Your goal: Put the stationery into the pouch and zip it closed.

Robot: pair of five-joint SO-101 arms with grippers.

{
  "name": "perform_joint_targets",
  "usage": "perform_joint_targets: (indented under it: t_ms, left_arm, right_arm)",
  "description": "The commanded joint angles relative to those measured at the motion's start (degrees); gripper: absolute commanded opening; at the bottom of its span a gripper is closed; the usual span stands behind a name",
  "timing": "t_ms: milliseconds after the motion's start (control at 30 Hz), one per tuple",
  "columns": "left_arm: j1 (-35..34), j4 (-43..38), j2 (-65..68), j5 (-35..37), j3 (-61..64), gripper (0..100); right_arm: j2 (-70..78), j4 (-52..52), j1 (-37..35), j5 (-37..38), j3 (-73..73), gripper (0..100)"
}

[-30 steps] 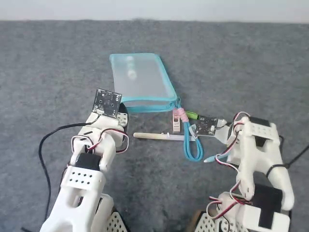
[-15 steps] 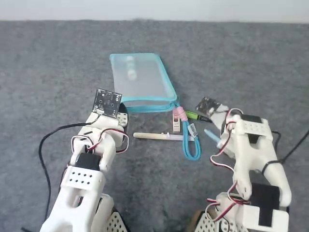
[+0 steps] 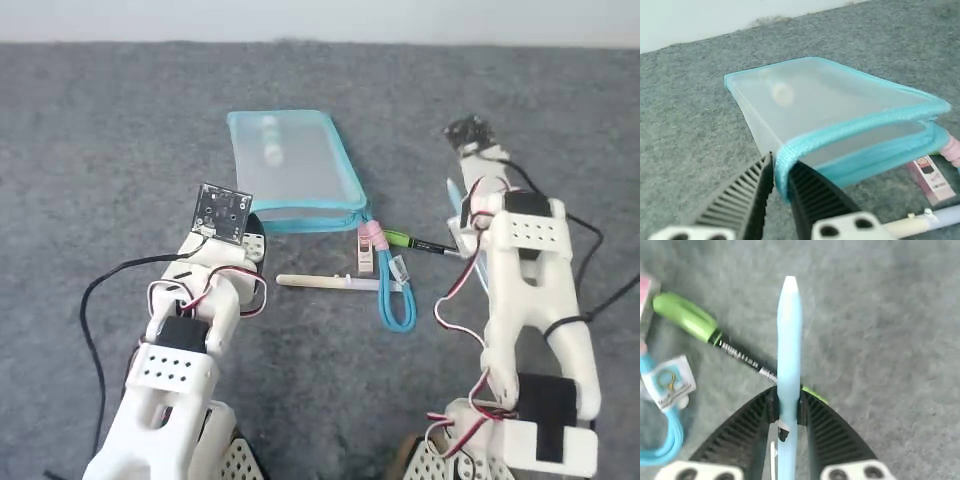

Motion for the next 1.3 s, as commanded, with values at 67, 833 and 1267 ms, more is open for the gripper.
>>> perform_joint_targets:
  t_ms: [67, 833, 1267]
  left_arm:
    - [-0.53, -1.76, 0.0, -0.26, -1.1, 1]
    - [-0.44, -1.76, 0.0, -0.26, -1.1, 1]
    - [-0.44, -1.67, 0.0, -0.18, -1.1, 1]
  right_arm:
    - [5.32, 0.04, 8.92, -1.67, -6.95, 0.6]
    - [18.07, 5.05, 22.29, 4.57, -10.37, 10.1]
    - [14.11, -8.48, 26.86, 5.89, 7.38, 9.3]
